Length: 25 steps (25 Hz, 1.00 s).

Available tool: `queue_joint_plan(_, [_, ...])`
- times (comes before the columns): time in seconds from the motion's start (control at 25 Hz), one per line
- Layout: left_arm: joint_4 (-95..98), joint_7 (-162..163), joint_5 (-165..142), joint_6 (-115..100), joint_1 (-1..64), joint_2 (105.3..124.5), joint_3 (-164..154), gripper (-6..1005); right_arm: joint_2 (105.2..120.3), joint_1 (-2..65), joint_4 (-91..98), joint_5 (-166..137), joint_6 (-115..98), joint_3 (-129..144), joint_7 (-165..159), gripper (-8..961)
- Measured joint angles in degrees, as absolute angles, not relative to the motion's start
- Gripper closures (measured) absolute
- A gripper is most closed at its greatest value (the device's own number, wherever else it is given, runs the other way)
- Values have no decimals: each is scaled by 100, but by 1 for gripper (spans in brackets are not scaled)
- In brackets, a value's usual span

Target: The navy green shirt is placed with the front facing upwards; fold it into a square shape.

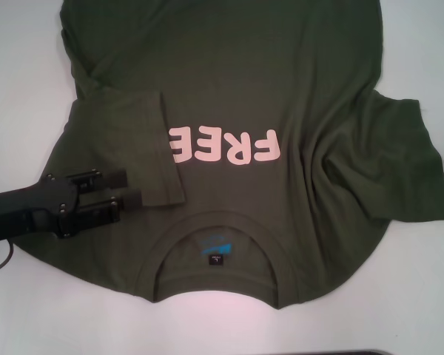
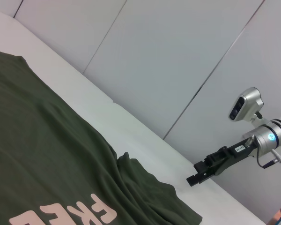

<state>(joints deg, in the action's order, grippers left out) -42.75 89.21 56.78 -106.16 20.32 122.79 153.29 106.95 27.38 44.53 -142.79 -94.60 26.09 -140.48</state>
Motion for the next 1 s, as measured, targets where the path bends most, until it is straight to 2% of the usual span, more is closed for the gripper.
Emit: queue_joint_plan(1.0, [-4271, 8928, 5687, -10608, 2017, 12284, 15337, 364, 10742, 2941, 3939, -14282, -8910, 2630, -14142, 74])
